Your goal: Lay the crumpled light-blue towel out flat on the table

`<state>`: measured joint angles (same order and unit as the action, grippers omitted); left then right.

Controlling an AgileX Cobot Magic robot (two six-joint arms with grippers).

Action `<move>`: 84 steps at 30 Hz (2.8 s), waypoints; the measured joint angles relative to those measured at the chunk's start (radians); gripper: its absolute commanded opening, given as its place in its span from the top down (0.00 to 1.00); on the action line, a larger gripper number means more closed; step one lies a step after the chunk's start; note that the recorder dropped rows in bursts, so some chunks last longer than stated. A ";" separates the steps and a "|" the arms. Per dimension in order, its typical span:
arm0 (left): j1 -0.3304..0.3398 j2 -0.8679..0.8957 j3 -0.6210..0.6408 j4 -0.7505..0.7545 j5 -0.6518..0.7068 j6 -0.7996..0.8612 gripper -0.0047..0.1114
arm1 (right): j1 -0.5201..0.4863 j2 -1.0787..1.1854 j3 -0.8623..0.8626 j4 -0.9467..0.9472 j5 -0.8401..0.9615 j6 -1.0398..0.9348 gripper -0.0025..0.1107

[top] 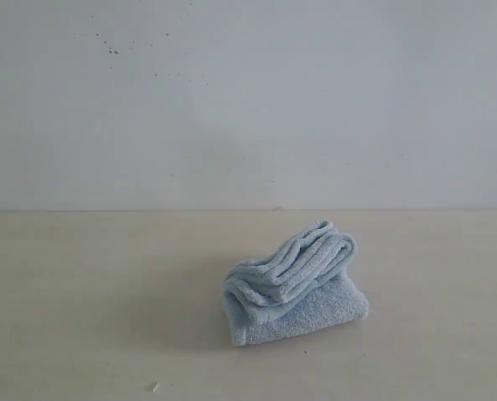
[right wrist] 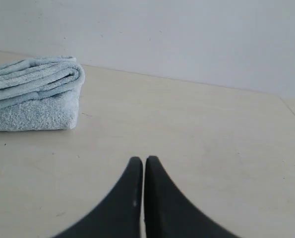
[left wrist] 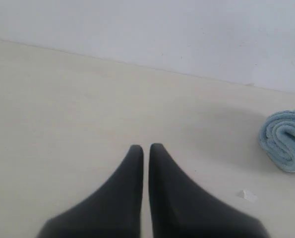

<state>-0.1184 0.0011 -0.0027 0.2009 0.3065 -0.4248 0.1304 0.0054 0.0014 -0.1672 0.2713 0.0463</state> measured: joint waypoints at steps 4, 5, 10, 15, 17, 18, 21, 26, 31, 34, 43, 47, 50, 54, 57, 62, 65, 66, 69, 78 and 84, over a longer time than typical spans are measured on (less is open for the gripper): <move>0.000 0.000 0.000 0.000 0.000 0.000 0.92 | 0.000 0.000 0.000 0.000 0.000 0.000 0.97; 0.000 0.000 0.000 0.000 0.000 0.000 0.92 | 0.000 0.000 0.000 0.000 0.000 0.000 0.97; 0.000 0.000 0.000 0.000 0.000 0.000 0.92 | 0.000 0.000 0.000 0.000 -0.004 0.000 0.97; 0.000 0.000 0.000 0.000 0.000 0.000 0.92 | 0.000 0.000 0.000 -0.004 -0.081 -0.002 0.97; 0.000 0.000 0.000 0.000 0.000 0.000 0.92 | 0.000 0.000 0.000 -0.004 -0.114 -0.002 0.97; 0.000 0.000 0.000 0.000 0.000 0.000 0.92 | 0.000 0.000 0.000 0.000 -0.137 -0.002 0.97; 0.000 0.000 0.000 0.000 0.000 0.000 0.92 | 0.000 0.000 0.000 0.077 -0.302 0.089 0.97; 0.000 0.000 0.000 0.000 0.000 0.000 0.92 | 0.000 -0.002 0.000 0.167 -0.529 0.302 0.97; 0.000 0.000 0.000 0.000 0.000 0.000 0.92 | 0.000 -0.002 -0.001 0.204 -0.817 0.543 0.97; 0.000 0.000 0.000 0.000 0.000 0.000 0.92 | 0.000 -0.005 -0.061 0.208 -0.914 0.723 0.97; 0.000 0.000 0.000 0.000 0.000 0.000 0.92 | 0.000 0.228 -0.521 -0.135 -0.953 0.767 0.97; 0.000 0.000 0.000 0.000 0.000 0.000 0.92 | 0.000 0.475 -0.661 -0.419 -0.911 0.724 0.97; 0.000 0.000 0.000 0.000 0.000 0.000 0.92 | 0.000 0.674 -0.696 -0.579 -0.798 0.677 0.97; 0.000 0.000 0.000 0.000 0.000 0.000 0.92 | 0.000 1.005 -0.702 -0.635 -0.538 0.602 0.97; 0.000 0.000 0.000 0.000 0.000 0.000 0.92 | 0.000 1.240 -0.700 -0.635 -0.407 0.592 0.97; 0.000 0.000 0.000 0.000 0.000 0.000 0.92 | 0.145 1.403 -0.696 -0.643 -0.323 0.677 0.97; 0.000 0.000 0.000 0.000 0.000 0.000 0.92 | 0.349 1.425 -0.706 -0.717 -0.333 0.633 0.97; 0.000 0.000 0.000 0.000 0.000 0.000 0.92 | 0.417 1.439 -0.716 -0.744 -0.328 0.610 0.97; 0.000 0.000 0.000 0.000 0.000 0.000 0.92 | 0.566 1.520 -0.781 -0.779 -0.199 0.547 0.97; 0.000 0.000 0.000 0.000 0.000 0.000 0.92 | 0.684 1.778 -1.100 -0.576 0.429 0.316 0.97; 0.000 0.000 0.000 0.000 0.000 0.000 0.92 | 0.708 1.795 -1.125 -0.410 0.105 -0.022 0.97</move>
<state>-0.1184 0.0011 -0.0027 0.2009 0.3065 -0.4248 0.8385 1.8005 -1.1239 -0.5769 0.3759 0.0246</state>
